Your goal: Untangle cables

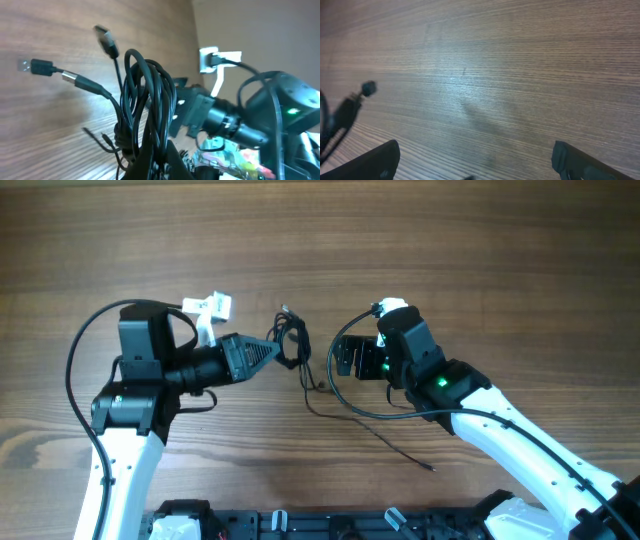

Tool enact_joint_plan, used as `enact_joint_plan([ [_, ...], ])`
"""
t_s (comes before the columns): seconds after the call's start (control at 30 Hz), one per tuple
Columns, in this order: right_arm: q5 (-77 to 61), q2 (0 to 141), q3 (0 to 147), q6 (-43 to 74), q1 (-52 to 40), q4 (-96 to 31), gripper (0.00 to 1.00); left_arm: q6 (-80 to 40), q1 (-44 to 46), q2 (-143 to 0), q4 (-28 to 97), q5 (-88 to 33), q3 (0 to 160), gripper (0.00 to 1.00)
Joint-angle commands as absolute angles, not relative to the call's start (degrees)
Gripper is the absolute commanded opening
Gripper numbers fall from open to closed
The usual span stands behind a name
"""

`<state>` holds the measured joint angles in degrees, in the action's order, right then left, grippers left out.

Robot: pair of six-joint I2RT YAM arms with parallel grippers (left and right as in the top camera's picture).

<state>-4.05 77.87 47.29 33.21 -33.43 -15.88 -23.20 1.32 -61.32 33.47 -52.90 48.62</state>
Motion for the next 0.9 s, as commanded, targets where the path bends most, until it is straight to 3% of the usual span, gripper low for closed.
enact_joint_plan([
  [0.0, -3.49, 77.47, 47.55, 33.89, -33.52, -15.92, 1.0, -21.71, 0.89, -61.12, 35.51, -44.93, 49.63, 0.04],
  [0.2, -3.46, 77.47, 47.55, 33.89, -33.52, -15.92, 1.0, -27.81, 0.89, -61.82, 34.96, -37.54, 49.63, 0.05],
  [0.87, -3.46, 77.47, 47.55, 33.89, -33.52, -15.92, 1.0, -27.42, 0.89, -64.77, 39.11, -33.41, 49.6, 0.04],
])
